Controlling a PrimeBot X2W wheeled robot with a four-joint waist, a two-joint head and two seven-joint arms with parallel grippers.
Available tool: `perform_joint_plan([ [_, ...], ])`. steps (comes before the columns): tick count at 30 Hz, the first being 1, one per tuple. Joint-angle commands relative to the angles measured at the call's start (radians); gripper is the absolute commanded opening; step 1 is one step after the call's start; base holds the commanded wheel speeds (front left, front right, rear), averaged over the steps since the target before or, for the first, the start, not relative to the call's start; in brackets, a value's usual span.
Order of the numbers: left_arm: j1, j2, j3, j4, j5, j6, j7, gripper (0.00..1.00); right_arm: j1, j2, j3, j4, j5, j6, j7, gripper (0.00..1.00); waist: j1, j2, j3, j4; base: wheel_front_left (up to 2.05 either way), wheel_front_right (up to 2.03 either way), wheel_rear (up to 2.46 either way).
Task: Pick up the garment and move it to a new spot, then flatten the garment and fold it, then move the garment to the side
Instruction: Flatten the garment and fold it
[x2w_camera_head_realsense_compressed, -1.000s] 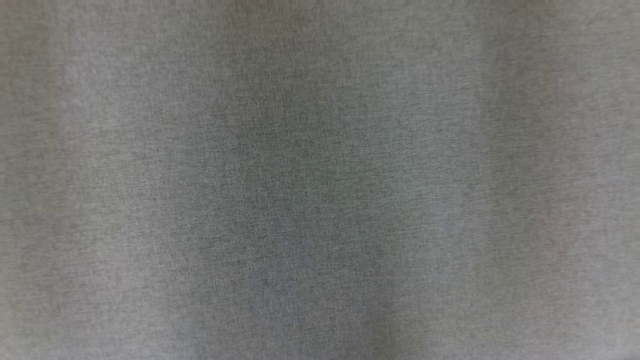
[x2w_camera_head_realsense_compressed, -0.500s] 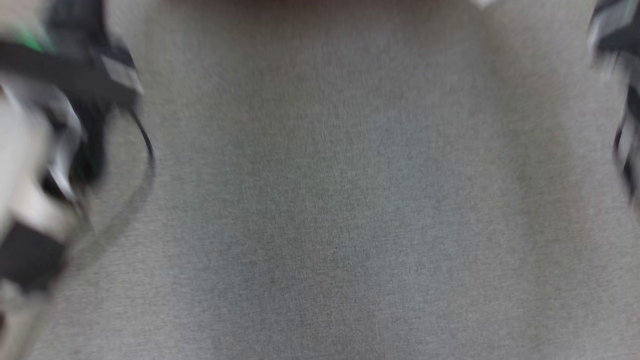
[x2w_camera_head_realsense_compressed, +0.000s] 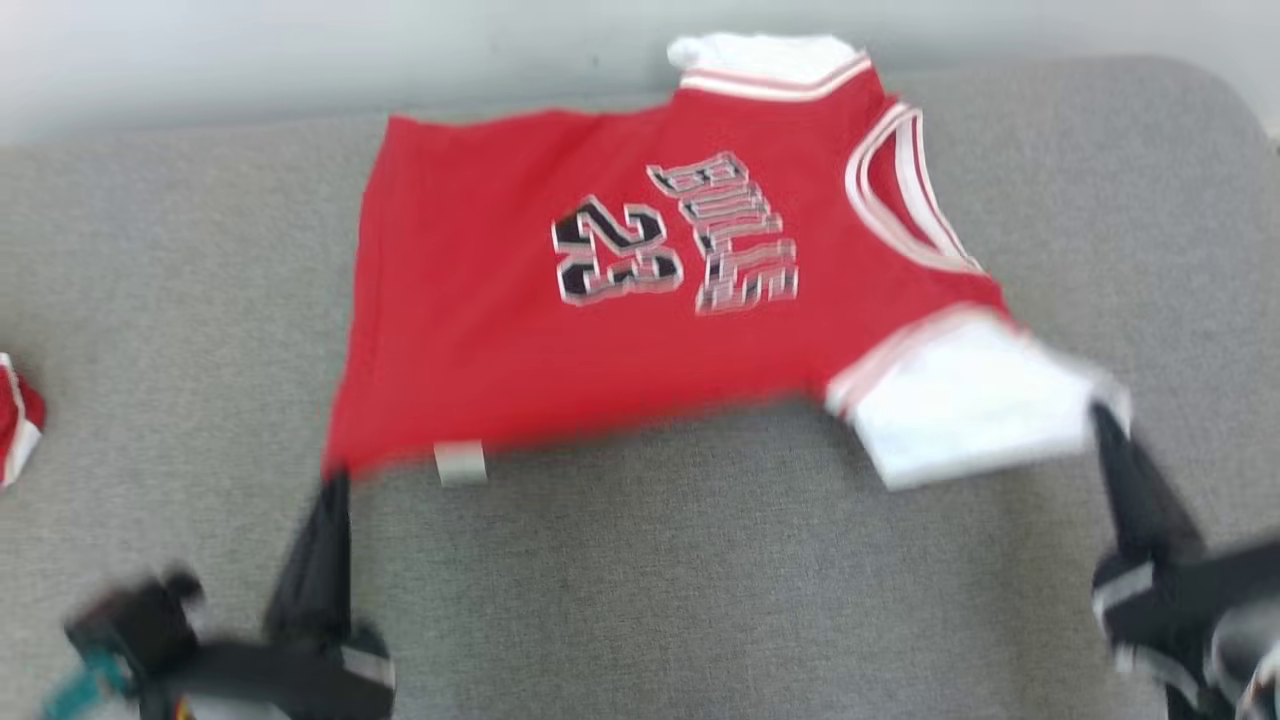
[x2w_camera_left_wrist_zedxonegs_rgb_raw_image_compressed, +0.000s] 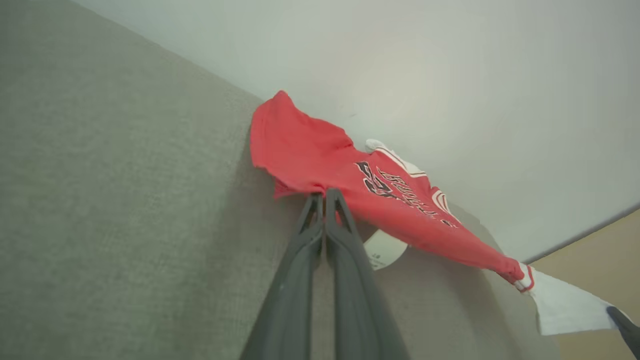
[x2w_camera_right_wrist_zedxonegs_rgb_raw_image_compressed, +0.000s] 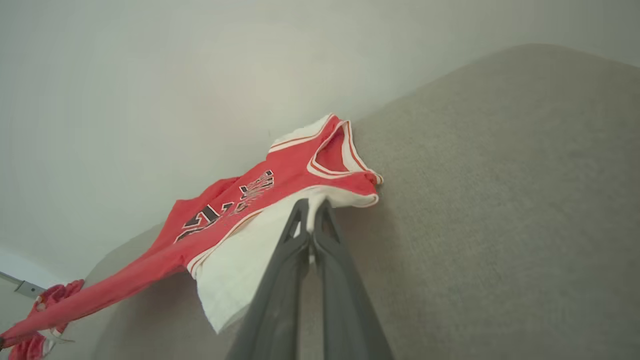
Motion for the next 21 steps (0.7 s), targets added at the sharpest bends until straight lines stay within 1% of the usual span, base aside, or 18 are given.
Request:
perform_joint_plan([
  [1,0.075,-0.010,0.018,0.026,0.043,-0.015,-0.003,0.00,0.082,0.044,-0.034,-0.036,-0.028,-0.002,0.016,0.00,0.0004,0.0003,-0.043,0.019,0.00,0.00,0.00],
  [3,0.136,-0.048,0.046,0.061,0.040,-0.039,-0.003,0.00,0.165,0.089,-0.064,-0.059,-0.049,-0.002,0.037,0.00,0.0004,0.0003,-0.064,0.026,0.00,0.00,0.00],
  [4,0.136,-0.048,0.046,0.061,0.040,-0.039,-0.003,0.00,0.165,0.089,-0.064,-0.059,-0.049,-0.002,0.037,0.00,0.0004,0.0003,-0.064,0.026,0.00,0.00,0.00],
  [7,0.210,-0.095,0.096,0.098,0.053,-0.065,-0.003,0.00,0.265,0.134,-0.106,-0.075,-0.064,-0.002,0.068,0.00,0.0004,0.0003,-0.092,0.028,0.00,0.00,0.00],
  [10,0.270,-0.123,0.122,0.126,0.082,-0.086,-0.003,0.00,0.348,0.171,-0.123,-0.088,-0.064,-0.002,0.094,0.00,0.0004,0.0003,-0.111,0.031,0.00,0.00,0.00],
  [13,0.315,-0.138,0.138,0.163,0.119,-0.095,-0.003,0.00,0.424,0.185,-0.106,-0.099,-0.092,-0.002,0.105,0.00,0.0004,0.0003,-0.122,0.031,0.00,0.00,0.00],
  [15,0.339,-0.141,0.129,0.192,0.148,-0.102,-0.003,0.00,0.461,0.195,-0.106,-0.093,-0.085,-0.002,0.102,0.00,0.0004,0.0003,-0.128,0.031,0.00,0.00,0.00],
  [18,0.364,-0.156,0.122,0.228,0.145,-0.116,-0.003,0.00,0.508,0.202,-0.111,-0.080,-0.099,-0.002,0.107,0.00,0.0004,0.0003,-0.138,0.034,0.00,0.00,0.00],
  [21,0.365,-0.163,0.112,0.256,0.164,-0.128,-0.003,0.00,0.526,0.206,-0.101,-0.072,-0.095,-0.002,0.111,0.00,0.0004,0.0003,-0.142,0.036,0.00,0.00,0.00],
])
